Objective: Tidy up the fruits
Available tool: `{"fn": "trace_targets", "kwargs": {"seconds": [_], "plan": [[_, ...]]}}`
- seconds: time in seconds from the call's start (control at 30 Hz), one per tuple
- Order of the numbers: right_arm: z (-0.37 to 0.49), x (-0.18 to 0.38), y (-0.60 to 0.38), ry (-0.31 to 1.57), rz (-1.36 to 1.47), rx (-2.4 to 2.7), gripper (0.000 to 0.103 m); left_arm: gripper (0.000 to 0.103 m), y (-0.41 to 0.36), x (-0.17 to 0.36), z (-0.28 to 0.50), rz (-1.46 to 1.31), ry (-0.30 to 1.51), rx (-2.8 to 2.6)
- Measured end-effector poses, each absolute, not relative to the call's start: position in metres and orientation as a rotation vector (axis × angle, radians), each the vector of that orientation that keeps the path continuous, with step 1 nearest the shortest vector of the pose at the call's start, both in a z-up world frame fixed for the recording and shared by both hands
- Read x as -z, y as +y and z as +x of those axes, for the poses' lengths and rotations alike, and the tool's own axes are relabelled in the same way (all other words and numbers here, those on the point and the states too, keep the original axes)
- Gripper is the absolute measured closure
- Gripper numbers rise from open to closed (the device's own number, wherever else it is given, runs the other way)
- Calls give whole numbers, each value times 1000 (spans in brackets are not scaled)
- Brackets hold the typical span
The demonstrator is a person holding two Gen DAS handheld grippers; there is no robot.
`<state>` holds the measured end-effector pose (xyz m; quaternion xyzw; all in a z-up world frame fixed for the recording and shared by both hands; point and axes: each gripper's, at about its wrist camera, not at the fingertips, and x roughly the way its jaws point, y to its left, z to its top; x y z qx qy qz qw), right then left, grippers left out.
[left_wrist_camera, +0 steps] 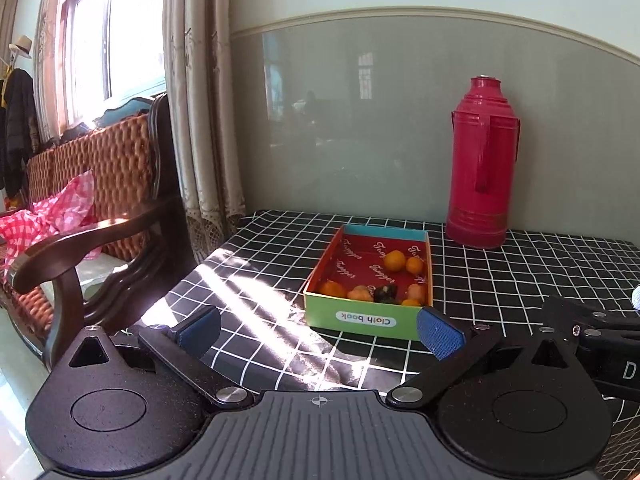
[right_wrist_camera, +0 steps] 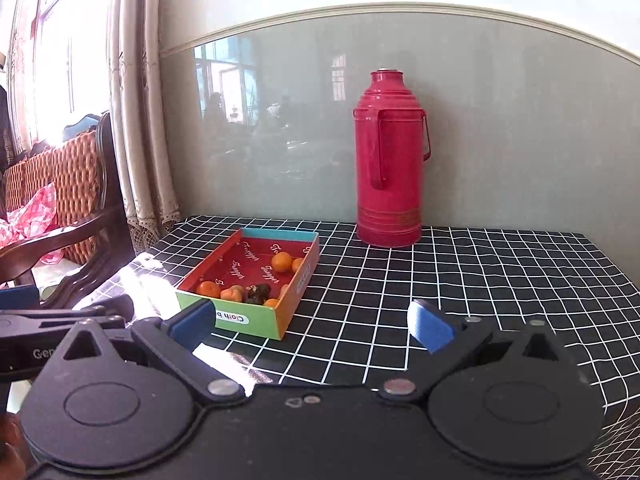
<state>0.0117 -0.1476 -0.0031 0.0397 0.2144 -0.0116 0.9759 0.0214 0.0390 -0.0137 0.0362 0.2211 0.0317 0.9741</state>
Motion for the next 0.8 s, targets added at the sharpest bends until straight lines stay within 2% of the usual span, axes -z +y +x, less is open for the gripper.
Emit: {"fn": "trace_targets", "kwargs": {"seconds": [0.8], "plan": [[14, 9, -150, 451, 94, 52, 6, 0, 33, 11, 19, 84, 424, -68]]}}
